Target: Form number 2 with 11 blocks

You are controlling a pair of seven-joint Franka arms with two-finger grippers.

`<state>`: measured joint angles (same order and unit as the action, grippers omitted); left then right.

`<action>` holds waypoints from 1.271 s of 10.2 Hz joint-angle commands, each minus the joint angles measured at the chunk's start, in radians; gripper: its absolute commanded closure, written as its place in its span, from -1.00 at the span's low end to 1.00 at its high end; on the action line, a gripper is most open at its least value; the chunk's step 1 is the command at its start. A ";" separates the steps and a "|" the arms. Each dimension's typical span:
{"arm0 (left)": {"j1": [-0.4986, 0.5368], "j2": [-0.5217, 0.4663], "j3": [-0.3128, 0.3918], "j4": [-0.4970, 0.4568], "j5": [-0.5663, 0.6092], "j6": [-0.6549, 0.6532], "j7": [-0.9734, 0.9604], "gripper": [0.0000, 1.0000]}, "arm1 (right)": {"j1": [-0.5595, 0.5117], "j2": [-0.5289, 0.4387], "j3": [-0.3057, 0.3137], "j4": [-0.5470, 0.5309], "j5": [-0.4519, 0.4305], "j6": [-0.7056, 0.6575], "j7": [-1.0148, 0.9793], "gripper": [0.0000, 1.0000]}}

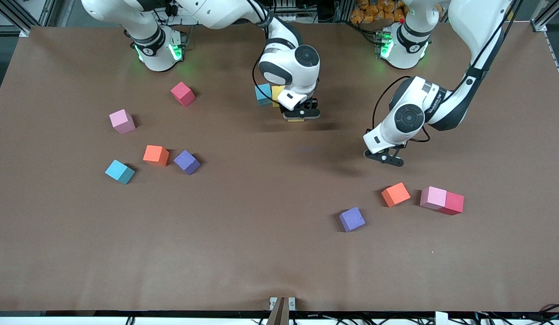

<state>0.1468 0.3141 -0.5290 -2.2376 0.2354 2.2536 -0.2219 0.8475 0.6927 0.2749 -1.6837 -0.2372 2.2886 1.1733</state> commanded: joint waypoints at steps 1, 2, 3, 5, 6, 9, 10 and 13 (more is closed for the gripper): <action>0.002 0.034 -0.005 0.061 -0.018 -0.019 -0.005 0.12 | 0.012 -0.024 -0.003 -0.028 -0.022 0.012 0.032 0.78; 0.007 0.055 -0.006 0.078 -0.025 -0.019 -0.017 0.12 | 0.012 -0.024 -0.003 -0.028 -0.022 0.011 0.032 0.58; 0.002 0.060 -0.006 0.084 -0.036 -0.019 -0.040 0.12 | 0.012 -0.024 -0.003 -0.028 -0.022 0.011 0.032 -0.11; 0.005 0.059 -0.006 0.091 -0.042 -0.019 -0.056 0.13 | 0.012 -0.024 -0.003 -0.028 -0.022 0.009 0.032 -1.00; 0.005 0.060 -0.006 0.113 -0.057 -0.019 -0.068 0.13 | 0.012 -0.025 -0.003 -0.027 -0.022 0.008 0.032 -1.00; 0.019 0.065 -0.005 0.125 -0.071 -0.019 -0.073 0.15 | 0.008 -0.033 -0.003 -0.027 -0.022 0.002 0.032 -1.00; 0.019 0.063 -0.005 0.140 -0.073 -0.019 -0.073 0.18 | 0.008 -0.036 -0.003 -0.027 -0.022 0.000 0.031 -1.00; 0.020 0.063 -0.003 0.160 -0.071 -0.019 -0.076 0.17 | -0.002 -0.070 -0.003 -0.027 -0.022 -0.023 0.029 -1.00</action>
<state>0.1627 0.3704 -0.5283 -2.1062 0.1829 2.2533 -0.2880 0.8515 0.6667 0.2708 -1.6856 -0.2377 2.2838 1.1758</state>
